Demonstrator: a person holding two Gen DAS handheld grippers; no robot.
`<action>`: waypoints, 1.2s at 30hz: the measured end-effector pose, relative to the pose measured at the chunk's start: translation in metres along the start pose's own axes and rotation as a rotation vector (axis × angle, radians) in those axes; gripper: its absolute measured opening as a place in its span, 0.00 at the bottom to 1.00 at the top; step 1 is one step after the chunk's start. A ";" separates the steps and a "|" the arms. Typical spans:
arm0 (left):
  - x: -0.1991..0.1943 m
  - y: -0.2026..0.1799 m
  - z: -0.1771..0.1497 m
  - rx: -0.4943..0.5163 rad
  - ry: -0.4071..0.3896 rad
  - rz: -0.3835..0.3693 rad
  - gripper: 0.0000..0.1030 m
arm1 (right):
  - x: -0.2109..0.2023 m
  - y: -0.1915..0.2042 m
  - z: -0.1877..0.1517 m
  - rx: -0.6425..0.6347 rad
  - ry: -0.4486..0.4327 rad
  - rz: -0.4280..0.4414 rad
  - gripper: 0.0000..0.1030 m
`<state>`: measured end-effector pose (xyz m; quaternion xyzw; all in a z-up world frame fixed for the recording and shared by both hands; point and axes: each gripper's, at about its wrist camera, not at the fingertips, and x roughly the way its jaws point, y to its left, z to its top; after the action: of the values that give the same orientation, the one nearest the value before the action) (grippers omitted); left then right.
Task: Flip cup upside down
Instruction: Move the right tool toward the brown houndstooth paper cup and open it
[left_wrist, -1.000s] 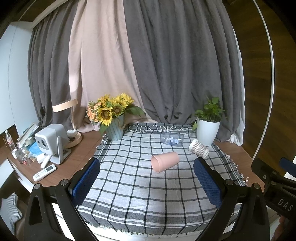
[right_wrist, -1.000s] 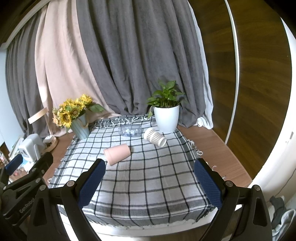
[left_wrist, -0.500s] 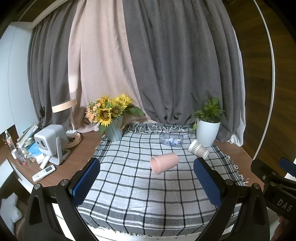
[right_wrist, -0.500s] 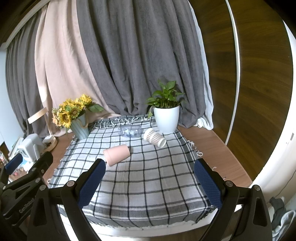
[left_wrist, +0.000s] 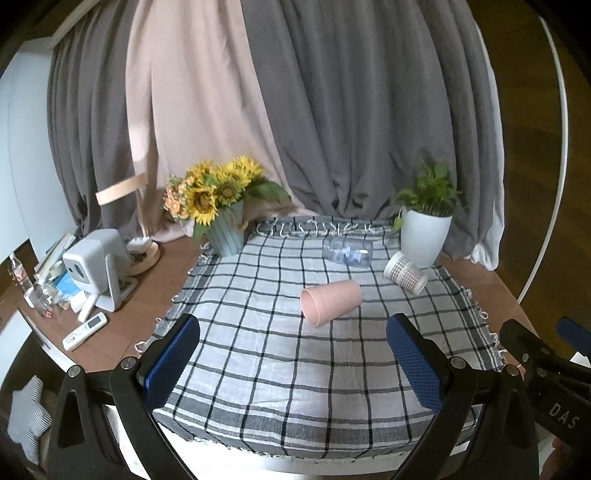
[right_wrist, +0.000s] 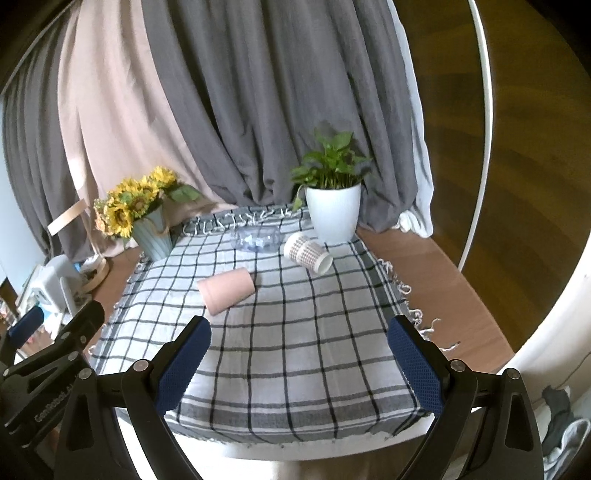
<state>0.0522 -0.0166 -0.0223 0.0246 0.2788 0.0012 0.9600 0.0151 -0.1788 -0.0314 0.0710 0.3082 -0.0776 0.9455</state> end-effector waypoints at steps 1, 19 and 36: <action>0.007 -0.001 0.002 0.000 0.013 -0.003 1.00 | 0.006 0.000 0.001 0.000 0.009 0.002 0.94; 0.121 -0.032 0.039 -0.065 0.165 0.077 1.00 | 0.120 -0.005 0.057 -0.028 0.131 0.001 0.94; 0.223 -0.102 0.036 -0.226 0.351 0.343 1.00 | 0.298 -0.021 0.106 -0.337 0.375 0.235 0.94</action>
<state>0.2583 -0.1161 -0.1164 -0.0363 0.4310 0.1994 0.8793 0.3096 -0.2494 -0.1253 -0.0391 0.4760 0.0994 0.8730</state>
